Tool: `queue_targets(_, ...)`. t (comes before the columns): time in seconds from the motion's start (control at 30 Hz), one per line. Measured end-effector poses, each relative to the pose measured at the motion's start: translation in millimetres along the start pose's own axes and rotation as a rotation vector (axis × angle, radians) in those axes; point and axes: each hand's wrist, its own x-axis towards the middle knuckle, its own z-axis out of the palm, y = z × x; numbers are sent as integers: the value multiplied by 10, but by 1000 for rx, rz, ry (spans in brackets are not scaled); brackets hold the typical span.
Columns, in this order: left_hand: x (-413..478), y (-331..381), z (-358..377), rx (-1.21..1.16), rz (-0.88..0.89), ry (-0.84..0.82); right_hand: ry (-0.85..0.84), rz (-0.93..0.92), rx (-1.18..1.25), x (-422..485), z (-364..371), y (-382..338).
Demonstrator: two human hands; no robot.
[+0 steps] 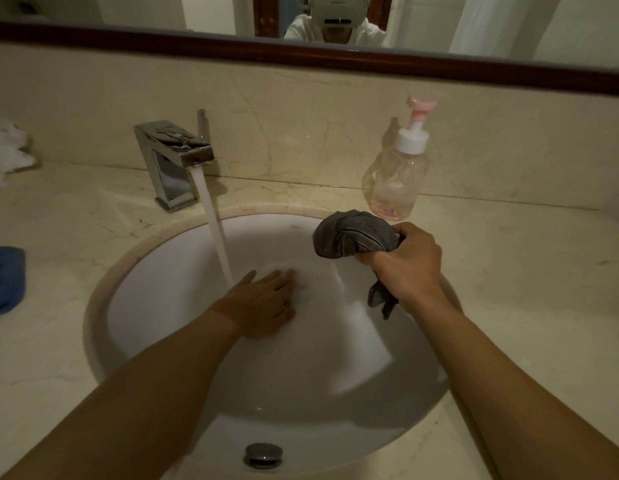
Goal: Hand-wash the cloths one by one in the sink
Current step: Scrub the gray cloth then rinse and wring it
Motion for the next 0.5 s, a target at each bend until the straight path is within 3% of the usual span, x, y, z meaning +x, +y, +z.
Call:
queue_targets(0.23, -44, 64, 20, 41, -48, -98, -14, -11, -5, -8, -18, -20)
queue_targets(0.5, 1, 152, -76, -96, -174, -266, -20, -11, -4, -29, -27, -23)
